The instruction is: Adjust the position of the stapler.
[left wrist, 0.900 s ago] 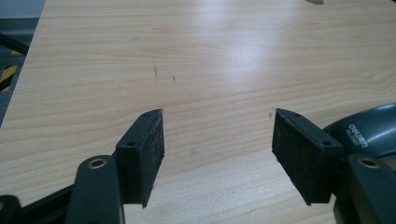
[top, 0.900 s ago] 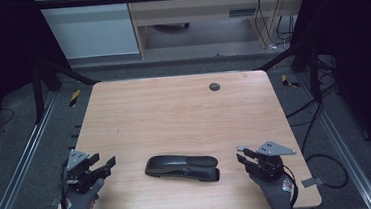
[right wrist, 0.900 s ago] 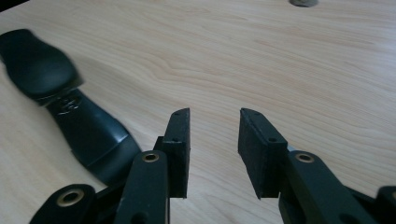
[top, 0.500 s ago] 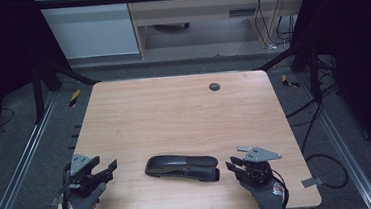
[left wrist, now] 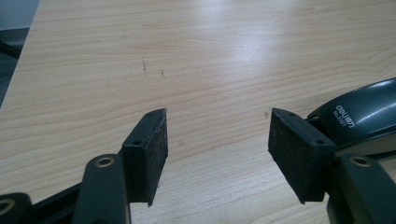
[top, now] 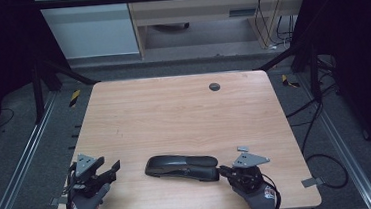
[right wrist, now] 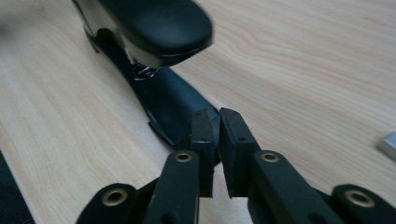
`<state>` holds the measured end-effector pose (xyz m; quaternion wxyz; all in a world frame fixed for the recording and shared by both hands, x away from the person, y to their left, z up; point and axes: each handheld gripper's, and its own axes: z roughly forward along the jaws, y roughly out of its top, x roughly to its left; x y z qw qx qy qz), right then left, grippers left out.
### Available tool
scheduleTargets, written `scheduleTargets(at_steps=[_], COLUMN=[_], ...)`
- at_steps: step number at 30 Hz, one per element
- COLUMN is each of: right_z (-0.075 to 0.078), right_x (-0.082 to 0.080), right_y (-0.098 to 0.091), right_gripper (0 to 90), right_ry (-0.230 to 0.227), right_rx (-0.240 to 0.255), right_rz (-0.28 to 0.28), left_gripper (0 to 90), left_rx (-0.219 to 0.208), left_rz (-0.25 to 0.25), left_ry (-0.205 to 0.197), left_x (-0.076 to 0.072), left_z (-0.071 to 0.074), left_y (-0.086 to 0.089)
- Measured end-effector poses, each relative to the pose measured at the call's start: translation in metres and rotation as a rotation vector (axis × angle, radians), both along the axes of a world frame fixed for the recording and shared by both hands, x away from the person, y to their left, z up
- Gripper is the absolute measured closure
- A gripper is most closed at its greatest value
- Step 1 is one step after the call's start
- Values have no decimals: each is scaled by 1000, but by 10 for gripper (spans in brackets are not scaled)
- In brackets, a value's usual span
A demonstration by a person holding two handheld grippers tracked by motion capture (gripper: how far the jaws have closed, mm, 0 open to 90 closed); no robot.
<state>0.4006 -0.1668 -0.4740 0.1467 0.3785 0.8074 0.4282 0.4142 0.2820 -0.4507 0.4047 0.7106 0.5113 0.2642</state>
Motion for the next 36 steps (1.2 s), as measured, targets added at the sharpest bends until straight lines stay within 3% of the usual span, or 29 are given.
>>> scheduleTargets(at_steps=[13, 16, 36], right_z=[-8, -11, -20], right_x=[-2, -2, -1], right_y=[19, 20, 28], right_gripper=[900, 900, 900], right_ry=[31, 40, 82], right_rx=[-12, -34, -107], right_rz=[57, 65, 87], left_gripper=[291, 278, 282], left_rx=[16, 17, 17], left_rz=[-13, -15, -28], left_ry=[26, 22, 10], left_x=[3, 3, 2], left_z=[-2, -2, -1], left_y=[-3, -3, -4])
